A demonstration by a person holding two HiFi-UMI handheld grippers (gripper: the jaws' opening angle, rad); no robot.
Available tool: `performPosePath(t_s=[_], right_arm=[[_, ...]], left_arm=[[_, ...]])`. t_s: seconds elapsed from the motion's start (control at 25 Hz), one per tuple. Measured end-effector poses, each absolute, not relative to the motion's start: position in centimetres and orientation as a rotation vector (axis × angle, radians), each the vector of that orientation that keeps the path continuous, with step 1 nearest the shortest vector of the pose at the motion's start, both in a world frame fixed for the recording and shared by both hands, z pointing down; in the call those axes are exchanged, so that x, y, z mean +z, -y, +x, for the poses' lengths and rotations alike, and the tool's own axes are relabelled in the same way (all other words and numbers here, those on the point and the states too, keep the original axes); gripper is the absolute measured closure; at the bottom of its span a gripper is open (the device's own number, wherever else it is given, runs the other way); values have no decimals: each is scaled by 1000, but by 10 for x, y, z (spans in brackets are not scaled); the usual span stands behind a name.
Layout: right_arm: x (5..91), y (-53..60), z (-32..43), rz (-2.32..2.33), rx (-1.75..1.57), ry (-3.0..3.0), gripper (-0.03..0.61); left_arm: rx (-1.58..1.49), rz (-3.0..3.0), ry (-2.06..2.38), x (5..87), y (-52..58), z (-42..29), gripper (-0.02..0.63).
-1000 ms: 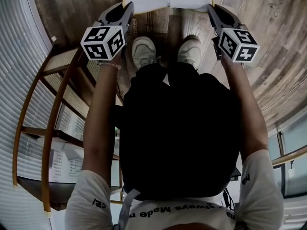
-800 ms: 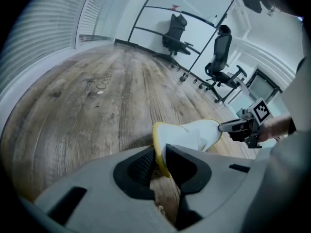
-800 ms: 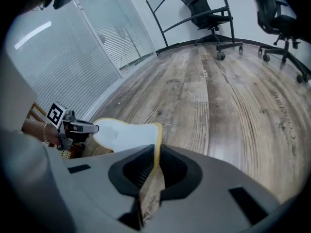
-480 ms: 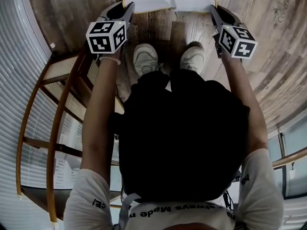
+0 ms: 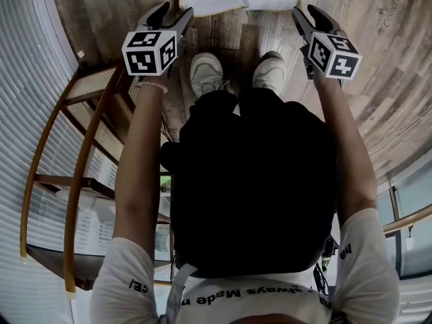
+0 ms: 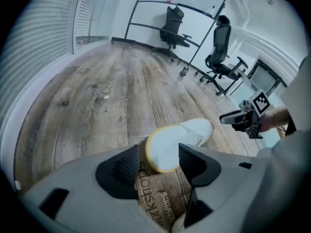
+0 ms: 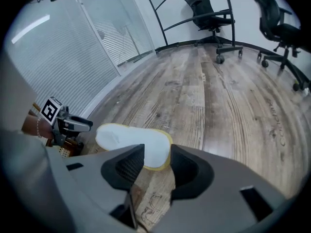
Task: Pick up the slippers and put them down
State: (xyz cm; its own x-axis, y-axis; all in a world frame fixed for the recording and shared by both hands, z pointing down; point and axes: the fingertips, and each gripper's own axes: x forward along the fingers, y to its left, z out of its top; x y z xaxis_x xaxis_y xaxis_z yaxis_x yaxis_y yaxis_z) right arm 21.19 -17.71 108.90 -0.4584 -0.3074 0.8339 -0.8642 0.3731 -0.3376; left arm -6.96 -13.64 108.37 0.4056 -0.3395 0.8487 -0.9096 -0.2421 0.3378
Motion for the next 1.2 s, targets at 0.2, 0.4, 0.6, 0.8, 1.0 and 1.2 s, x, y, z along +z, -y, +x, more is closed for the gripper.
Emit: performPosePath(t_s=[0.2,0.4,0.6,0.8,1.0,1.2], right_arm=[[1027,180,201,949,991,2026,427],[945,191,189,930,941,2092,430],[845,203,183,938,877,2152,461],[735,217,174,953,804,2227,511],[611,228,158,957,710,2331,539],[495,232,137,932,603,2446,546]], left_arm=[[786,1792,1103,1028,137,-62,383],[733,1823,1129,952,147,-54,383],[681,1875,1157,858,158,-40,405],[629,1940,1233,750,174,-31,481],[525,2015,1325,623,189,-29,556],[411,2118,1378,501,191,-28,577]])
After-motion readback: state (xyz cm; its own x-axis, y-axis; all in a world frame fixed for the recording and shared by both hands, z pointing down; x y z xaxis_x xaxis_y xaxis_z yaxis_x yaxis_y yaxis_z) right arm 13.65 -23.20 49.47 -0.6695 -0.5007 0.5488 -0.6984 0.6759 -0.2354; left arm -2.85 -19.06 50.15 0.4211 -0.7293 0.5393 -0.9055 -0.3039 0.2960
